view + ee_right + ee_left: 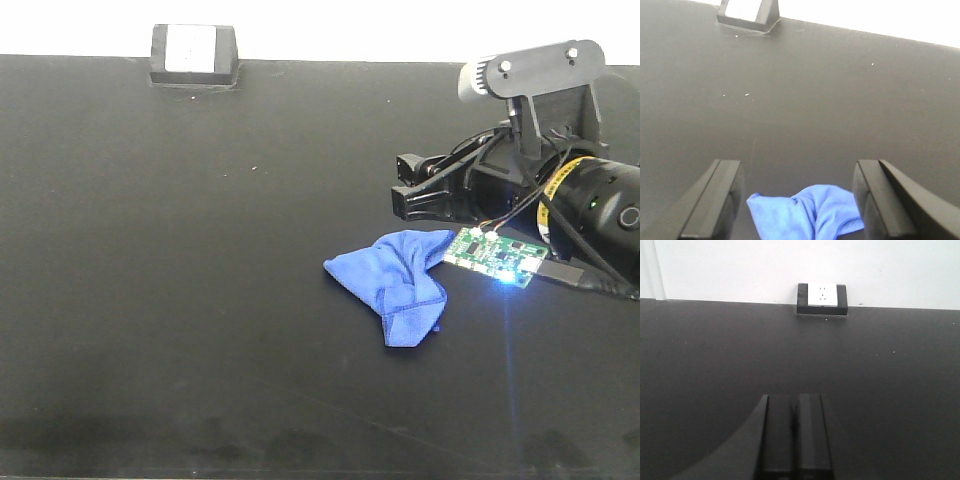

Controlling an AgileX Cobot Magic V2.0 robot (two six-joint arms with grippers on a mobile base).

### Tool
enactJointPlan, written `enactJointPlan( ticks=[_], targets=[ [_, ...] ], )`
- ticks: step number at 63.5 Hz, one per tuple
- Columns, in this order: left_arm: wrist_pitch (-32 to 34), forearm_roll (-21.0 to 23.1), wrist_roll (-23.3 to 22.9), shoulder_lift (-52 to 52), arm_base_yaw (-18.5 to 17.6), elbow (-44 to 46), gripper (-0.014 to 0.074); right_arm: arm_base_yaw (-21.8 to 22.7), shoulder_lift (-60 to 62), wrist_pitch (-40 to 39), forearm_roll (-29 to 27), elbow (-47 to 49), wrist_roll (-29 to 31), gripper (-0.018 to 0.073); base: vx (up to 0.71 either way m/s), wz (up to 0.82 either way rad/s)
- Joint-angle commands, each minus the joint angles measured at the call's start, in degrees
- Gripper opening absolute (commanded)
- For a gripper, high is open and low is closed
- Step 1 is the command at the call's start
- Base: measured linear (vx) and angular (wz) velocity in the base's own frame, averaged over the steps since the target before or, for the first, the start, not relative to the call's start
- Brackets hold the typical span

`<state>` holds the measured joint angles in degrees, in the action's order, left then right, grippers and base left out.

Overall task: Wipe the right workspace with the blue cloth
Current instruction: 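Open the right gripper, release the cloth, and lift away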

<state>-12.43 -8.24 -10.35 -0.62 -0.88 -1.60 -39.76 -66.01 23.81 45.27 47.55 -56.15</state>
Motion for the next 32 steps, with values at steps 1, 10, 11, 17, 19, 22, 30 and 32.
enactJointPlan(
  ticks=[1,10,11,17,19,22,30,32],
  targets=[
    [4.7,-0.1,-0.5,-1.0,0.3,-1.7,-0.0006,0.3,2.2,-0.4,-4.4,1.6,0.3,0.0433,0.0,0.0],
    [4.7,-0.1,-0.5,-1.0,0.3,-1.7,-0.0006,0.3,5.8,8.0,-19.7,1.3,2.5,0.0246,0.0,0.0],
    [4.7,-0.1,-0.5,-1.0,0.3,-1.7,-0.0006,0.3,6.2,8.9,-20.6,0.9,3.0,0.0211,0.0,0.0],
    [4.7,-0.1,-0.5,-1.0,0.3,-1.7,-0.0006,1.0,10.5,7.9,-21.1,-4.0,5.5,0.0044,0.0,0.0],
    [4.7,-0.1,-0.5,-1.0,0.3,-1.7,-0.0006,2.2,12.1,5.5,-21.7,-6.2,6.2,-0.0001,0.0,0.0],
    [4.7,-0.1,-0.5,-1.0,0.3,-1.7,-0.0006,5.4,15.2,0.3,-23.5,-10.7,6.9,-0.0013,0.0,0.0],
    [4.7,-0.1,-0.5,-1.0,0.3,-1.7,-0.0006,17.9,26.0,-16.4,-28.1,-23.6,12.1,-0.0011,0.0,0.0],
    [4.7,-0.1,-0.5,-1.0,0.3,-1.7,-0.0006,20.4,28.9,-18.8,-28.3,-25.7,14.4,-0.0011,0.0,0.0]
  ],
)
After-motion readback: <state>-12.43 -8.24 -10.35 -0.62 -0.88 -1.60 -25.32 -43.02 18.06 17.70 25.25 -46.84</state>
